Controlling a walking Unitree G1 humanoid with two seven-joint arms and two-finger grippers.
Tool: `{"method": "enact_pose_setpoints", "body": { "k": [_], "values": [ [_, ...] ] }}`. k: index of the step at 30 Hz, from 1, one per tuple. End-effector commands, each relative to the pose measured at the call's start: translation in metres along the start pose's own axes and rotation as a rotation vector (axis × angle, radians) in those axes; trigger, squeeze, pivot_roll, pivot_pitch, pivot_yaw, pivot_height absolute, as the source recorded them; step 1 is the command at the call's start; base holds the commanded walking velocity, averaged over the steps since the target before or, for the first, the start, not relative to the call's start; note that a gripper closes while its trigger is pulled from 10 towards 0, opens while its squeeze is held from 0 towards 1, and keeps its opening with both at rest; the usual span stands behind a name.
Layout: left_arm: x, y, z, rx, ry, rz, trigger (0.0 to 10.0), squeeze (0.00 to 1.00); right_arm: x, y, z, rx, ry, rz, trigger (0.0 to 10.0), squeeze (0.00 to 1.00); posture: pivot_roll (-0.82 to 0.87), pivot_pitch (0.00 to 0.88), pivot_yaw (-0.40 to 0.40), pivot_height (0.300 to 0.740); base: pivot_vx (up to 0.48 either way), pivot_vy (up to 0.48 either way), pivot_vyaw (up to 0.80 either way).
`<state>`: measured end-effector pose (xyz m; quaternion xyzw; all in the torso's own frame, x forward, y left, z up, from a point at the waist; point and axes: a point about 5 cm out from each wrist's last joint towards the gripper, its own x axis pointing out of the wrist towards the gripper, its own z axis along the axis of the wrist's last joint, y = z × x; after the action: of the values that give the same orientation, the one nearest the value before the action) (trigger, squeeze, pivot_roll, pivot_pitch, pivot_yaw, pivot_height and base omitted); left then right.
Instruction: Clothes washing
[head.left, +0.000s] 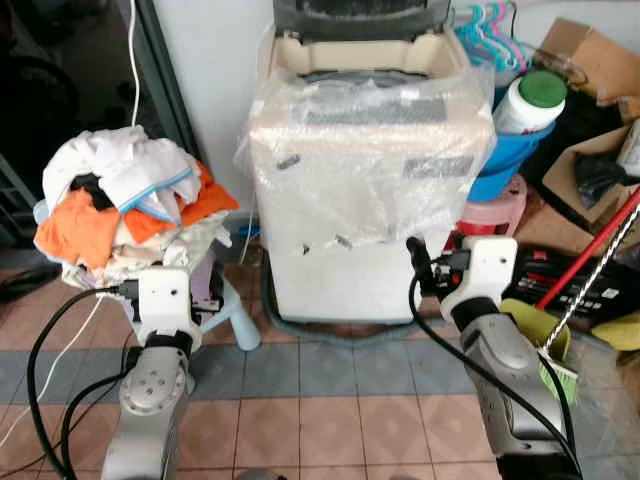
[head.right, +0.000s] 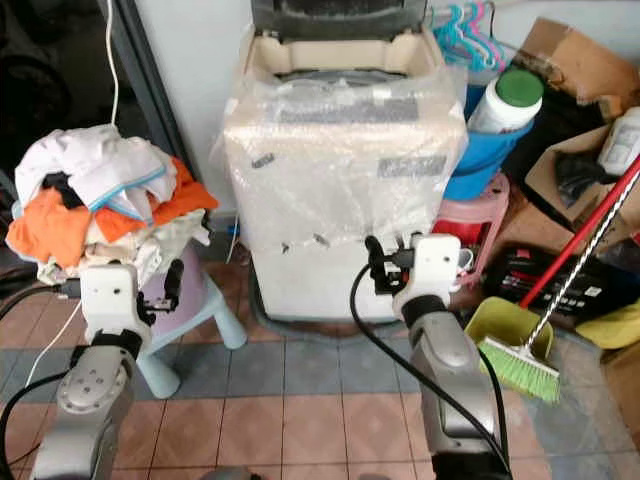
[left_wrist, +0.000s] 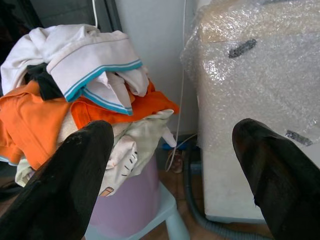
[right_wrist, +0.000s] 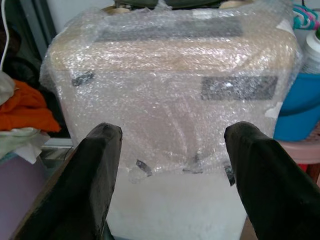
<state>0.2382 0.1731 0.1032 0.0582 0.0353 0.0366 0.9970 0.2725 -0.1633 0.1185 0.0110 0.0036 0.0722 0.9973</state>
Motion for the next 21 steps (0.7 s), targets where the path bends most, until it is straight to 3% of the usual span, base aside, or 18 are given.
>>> {"method": "enact_pose_setpoints", "body": {
  "k": [1, 14, 21],
  "values": [
    [0.0004, 0.0008, 0.0005, -0.002, -0.001, -0.001, 10.0, 0.0, 0.0012, 0.0016, 0.0073, -0.034, -0.034, 0.019, 10.0, 0.0, -0.04, 0.006, 0.037, 0.74, 0.255, 0.0, 0.0],
    [0.001, -0.001, 0.0001, -0.011, -0.005, -0.004, 10.0, 0.0, 0.0038, 0.0032, 0.0095, -0.003, -0.051, 0.05, 10.0, 0.0, -0.04, 0.0, 0.028, 0.74, 0.381, 0.0, 0.69],
    [0.0005, 0.0003, -0.0023, -0.031, 0.013, 0.01, 10.0, 0.0, 0.0037, 0.0056, 0.0068, 0.019, -0.04, 0.059, 10.0, 0.0, -0.03, 0.0, 0.024, 0.74, 0.321, 0.309, 0.07]
  ]
}}
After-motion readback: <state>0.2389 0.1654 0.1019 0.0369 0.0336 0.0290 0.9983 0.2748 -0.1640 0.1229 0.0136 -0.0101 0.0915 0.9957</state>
